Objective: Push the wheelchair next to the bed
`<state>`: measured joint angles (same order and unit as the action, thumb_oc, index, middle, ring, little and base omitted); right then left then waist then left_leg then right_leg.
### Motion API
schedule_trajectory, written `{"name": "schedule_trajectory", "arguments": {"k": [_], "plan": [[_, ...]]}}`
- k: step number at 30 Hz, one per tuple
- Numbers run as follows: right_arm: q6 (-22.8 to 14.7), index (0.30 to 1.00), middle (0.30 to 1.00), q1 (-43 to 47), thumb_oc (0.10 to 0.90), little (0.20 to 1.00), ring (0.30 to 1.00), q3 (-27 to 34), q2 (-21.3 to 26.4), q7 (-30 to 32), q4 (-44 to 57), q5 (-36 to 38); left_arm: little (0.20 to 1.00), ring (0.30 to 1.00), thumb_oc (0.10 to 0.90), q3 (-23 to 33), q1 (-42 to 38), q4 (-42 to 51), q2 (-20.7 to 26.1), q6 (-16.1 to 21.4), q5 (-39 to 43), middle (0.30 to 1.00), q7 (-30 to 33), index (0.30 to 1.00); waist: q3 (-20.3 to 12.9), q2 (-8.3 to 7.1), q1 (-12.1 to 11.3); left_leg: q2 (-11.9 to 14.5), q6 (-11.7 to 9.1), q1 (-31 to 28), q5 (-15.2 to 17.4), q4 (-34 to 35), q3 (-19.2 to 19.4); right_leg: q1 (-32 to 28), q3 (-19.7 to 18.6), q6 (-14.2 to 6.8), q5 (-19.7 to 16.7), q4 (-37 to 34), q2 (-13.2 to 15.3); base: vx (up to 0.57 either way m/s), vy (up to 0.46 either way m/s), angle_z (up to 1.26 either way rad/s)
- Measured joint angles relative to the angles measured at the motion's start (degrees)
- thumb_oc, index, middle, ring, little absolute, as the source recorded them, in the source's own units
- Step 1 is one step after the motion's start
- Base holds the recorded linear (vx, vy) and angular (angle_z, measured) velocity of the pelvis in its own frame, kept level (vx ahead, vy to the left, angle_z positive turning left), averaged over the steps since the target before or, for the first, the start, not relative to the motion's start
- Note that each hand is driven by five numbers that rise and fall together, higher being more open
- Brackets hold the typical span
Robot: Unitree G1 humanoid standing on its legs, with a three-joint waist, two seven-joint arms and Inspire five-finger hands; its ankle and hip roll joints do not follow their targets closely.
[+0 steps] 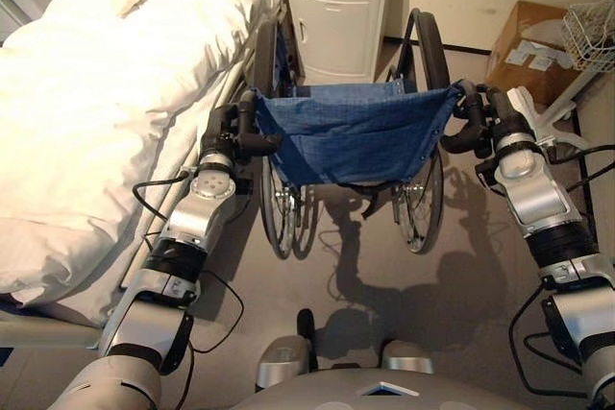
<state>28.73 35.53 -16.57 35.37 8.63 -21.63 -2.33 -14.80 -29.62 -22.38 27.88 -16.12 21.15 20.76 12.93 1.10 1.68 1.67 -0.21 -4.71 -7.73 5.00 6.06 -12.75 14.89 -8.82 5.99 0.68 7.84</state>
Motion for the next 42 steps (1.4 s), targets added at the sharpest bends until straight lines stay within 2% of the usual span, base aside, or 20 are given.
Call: {"name": "schedule_trajectory", "arguments": {"k": [7,12,16,22,30,36,42], "plan": [[0.04,0.900,0.900,-0.01,0.800,0.900,0.900,0.00,-0.03,1.62,1.38,-0.12,0.900,0.900,0.800,0.21,0.00,1.65,0.61,-1.80,-0.45,0.900,0.11,0.900,0.42,0.61,0.22,-0.07,-0.01,0.03,0.01,0.13,0.03,-0.18,0.09,-0.01,-0.02,-0.46,-0.01,0.00,0.000,0.00],[0.11,0.900,0.900,-0.01,0.800,0.900,0.900,-0.15,-0.18,1.66,2.29,-2.54,0.900,0.900,0.800,-0.12,-0.34,3.38,1.45,-5.02,-6.16,0.900,-0.50,0.900,0.56,0.81,0.46,-0.13,-0.02,0.19,0.02,0.14,0.01,-0.21,0.16,-0.02,-0.02,-0.74,-0.01,0.00,0.000,0.00],[0.12,0.900,0.900,-0.01,0.800,0.900,0.900,-0.45,-0.27,3.01,3.17,-4.46,0.900,0.900,0.800,-0.67,-1.63,3.39,1.63,-6.19,-9.27,0.900,-0.76,0.900,1.35,1.08,0.46,-0.16,-0.03,0.24,0.02,0.14,-0.04,-0.21,0.14,-0.02,-0.02,-0.77,-0.01,0.00,0.000,0.00],[-0.48,0.900,0.900,-2.31,0.800,0.900,0.900,-0.26,-1.15,8.20,5.94,-3.80,0.900,0.900,0.800,-0.65,-1.62,4.20,1.66,-6.21,-11.94,0.900,-0.65,0.900,1.49,1.18,0.62,-0.38,-0.03,0.70,0.03,0.14,-0.22,-0.24,0.12,-0.03,-0.04,-1.40,0.01,0.01,0.001,0.02],[-1.32,0.900,0.900,-2.70,0.800,0.900,0.900,0.47,-1.15,8.75,6.39,-1.99,0.900,0.900,0.800,-0.66,-1.59,5.30,1.65,-7.16,-13.84,0.900,0.28,0.900,1.64,0.92,0.67,-0.49,-0.03,0.82,0.03,0.15,-0.25,-0.27,0.15,-0.03,-0.04,-1.58,0.06,0.00,0.000,0.00],[-0.35,0.900,0.900,-2.71,0.800,0.900,0.900,-0.18,-2.05,8.62,6.39,-8.46,0.900,0.900,0.800,-0.89,-1.59,7.50,1.65,-9.91,-18.84,0.900,0.27,0.900,2.05,0.26,0.68,-0.53,-0.03,0.87,0.03,0.14,-0.33,-0.28,0.17,-0.03,-0.04,-1.59,0.07,0.00,0.000,0.00],[0.51,0.900,0.900,-3.62,0.800,0.900,0.900,-0.04,-2.66,6.27,7.06,-15.30,0.900,0.900,0.800,-0.96,-0.43,8.70,1.60,-9.87,-19.22,0.900,0.59,0.900,2.06,0.23,0.69,-0.56,-0.02,0.86,0.04,0.14,-0.37,-0.33,0.15,-0.03,-0.04,-1.61,0.06,0.00,-0.005,0.00]]}}
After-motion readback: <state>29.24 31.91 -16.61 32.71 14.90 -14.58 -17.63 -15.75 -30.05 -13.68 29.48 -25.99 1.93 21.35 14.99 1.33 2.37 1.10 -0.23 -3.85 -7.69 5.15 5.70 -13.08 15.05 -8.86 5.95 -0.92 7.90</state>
